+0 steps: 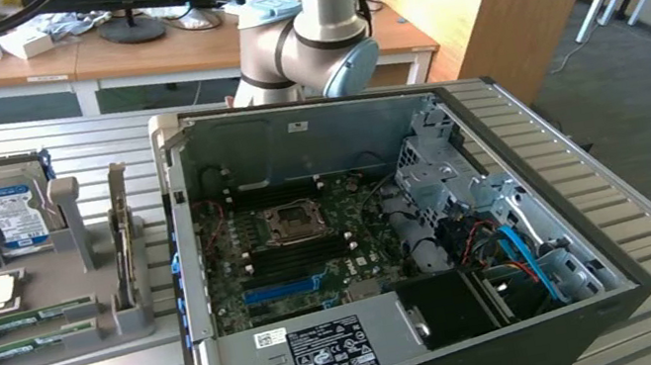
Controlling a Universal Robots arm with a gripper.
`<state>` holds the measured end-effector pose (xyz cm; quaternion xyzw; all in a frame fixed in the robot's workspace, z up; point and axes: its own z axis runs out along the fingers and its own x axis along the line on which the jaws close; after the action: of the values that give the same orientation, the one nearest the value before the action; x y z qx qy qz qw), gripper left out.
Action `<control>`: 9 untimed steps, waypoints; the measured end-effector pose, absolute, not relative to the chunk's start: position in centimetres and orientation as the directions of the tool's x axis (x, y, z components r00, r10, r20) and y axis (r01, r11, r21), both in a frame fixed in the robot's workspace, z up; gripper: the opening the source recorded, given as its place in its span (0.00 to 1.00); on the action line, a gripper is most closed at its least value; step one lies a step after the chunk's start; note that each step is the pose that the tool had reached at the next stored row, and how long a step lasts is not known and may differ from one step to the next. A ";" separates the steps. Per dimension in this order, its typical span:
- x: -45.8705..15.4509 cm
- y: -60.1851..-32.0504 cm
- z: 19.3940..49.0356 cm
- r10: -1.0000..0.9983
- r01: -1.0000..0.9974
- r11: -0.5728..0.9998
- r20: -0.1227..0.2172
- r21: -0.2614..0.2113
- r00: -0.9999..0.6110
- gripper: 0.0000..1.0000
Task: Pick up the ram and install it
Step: 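Pick up the ram and move it above insertion slot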
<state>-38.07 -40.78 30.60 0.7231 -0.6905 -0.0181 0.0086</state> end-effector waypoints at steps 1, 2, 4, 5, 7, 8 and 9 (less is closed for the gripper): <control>-38.1 -40.8 30.5 -0.999 -0.998 -0.046 -0.014 0.037 0.046 0.37; -38.1 -40.8 30.4 -0.999 -0.998 -0.046 -0.014 0.037 0.046 0.37; -38.1 -40.8 30.2 -0.999 -0.998 -0.046 -0.014 0.037 0.046 0.37; -38.1 -40.8 30.1 -0.999 -0.998 -0.046 -0.014 0.037 0.046 0.37; -38.1 -40.8 29.9 -0.999 -0.998 -0.046 -0.014 0.037 0.046 0.37; -38.1 -40.8 29.8 -0.999 -0.998 -0.046 -0.014 0.037 0.046 0.37; -38.1 -40.8 29.7 -0.999 -0.998 -0.046 -0.014 0.037 0.046 0.37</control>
<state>-38.07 -40.78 29.67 0.7231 -0.6905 -0.0180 0.0085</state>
